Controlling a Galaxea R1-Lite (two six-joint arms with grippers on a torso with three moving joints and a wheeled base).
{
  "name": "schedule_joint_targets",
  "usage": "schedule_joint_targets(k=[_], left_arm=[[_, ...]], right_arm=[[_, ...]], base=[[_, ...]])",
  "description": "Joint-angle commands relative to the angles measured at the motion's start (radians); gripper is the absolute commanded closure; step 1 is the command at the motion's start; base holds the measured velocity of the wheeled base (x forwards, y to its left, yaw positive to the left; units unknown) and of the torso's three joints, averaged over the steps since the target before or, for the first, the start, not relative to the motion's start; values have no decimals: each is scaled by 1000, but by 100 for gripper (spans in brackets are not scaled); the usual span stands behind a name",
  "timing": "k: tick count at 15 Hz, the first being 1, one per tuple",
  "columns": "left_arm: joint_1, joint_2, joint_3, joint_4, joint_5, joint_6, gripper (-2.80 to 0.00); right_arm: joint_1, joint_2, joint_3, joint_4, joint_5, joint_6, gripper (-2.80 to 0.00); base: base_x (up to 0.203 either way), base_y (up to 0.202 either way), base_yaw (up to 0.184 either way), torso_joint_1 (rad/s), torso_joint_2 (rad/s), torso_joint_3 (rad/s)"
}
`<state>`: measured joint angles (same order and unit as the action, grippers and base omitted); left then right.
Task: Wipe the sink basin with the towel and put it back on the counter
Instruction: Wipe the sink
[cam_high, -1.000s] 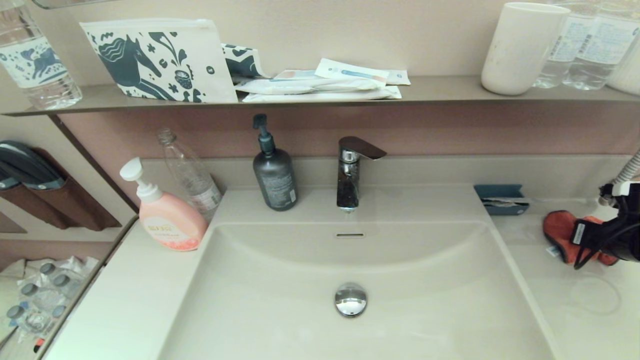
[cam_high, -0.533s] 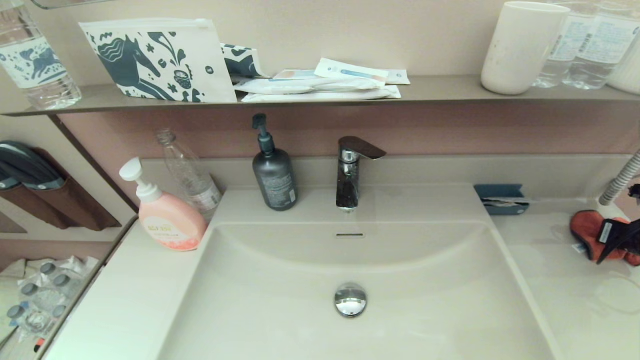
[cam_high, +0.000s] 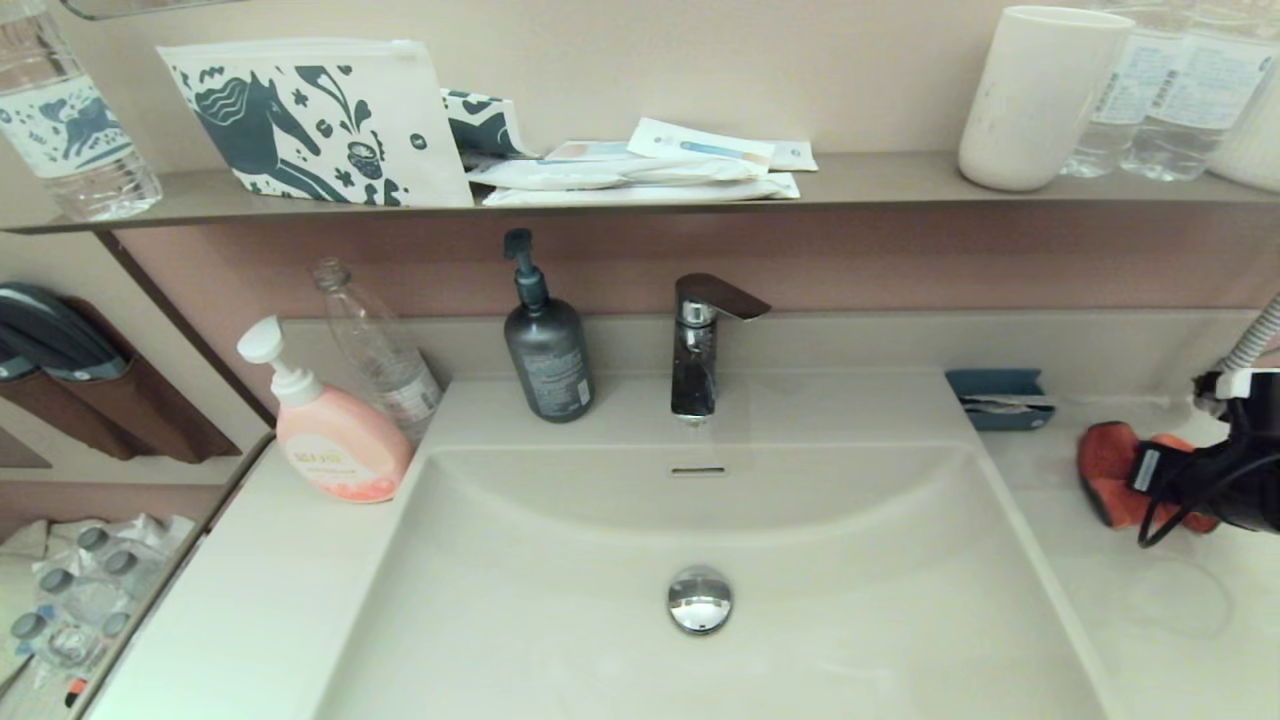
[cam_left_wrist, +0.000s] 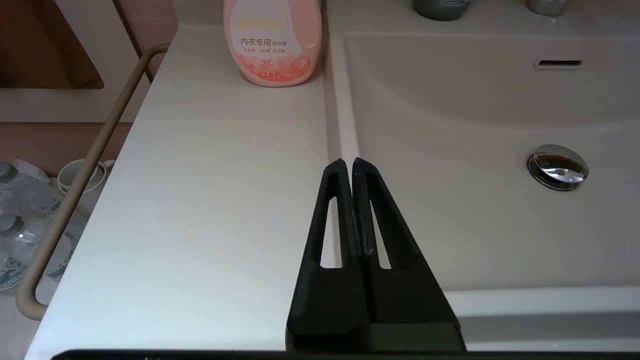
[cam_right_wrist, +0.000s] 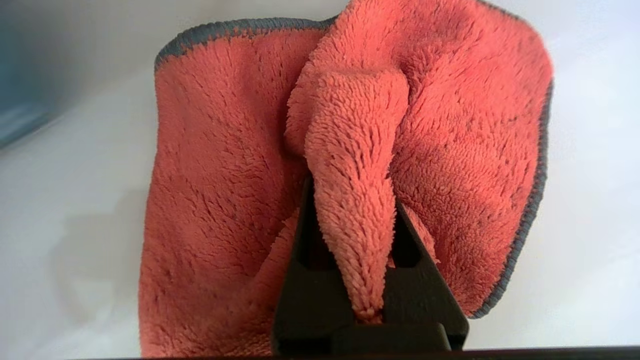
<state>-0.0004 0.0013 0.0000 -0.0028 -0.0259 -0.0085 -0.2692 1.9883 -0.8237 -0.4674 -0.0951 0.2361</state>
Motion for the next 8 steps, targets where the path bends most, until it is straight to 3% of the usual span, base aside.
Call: schedule_joint_targets(k=[1,5,8], left_arm=[[0,0,0,0,0,-1,0],[0,0,0,0,0,-1,0],[0,0,0,0,0,-1,0]], right_arm=[[120,-47,50,8,3,38,0],[279,-107,141,16,-16,86,0],[323,-175,236,45,-23,78,0]], base=[[0,0,0,0,0,0],[0,0,0,0,0,0],[0,0,0,0,0,0]])
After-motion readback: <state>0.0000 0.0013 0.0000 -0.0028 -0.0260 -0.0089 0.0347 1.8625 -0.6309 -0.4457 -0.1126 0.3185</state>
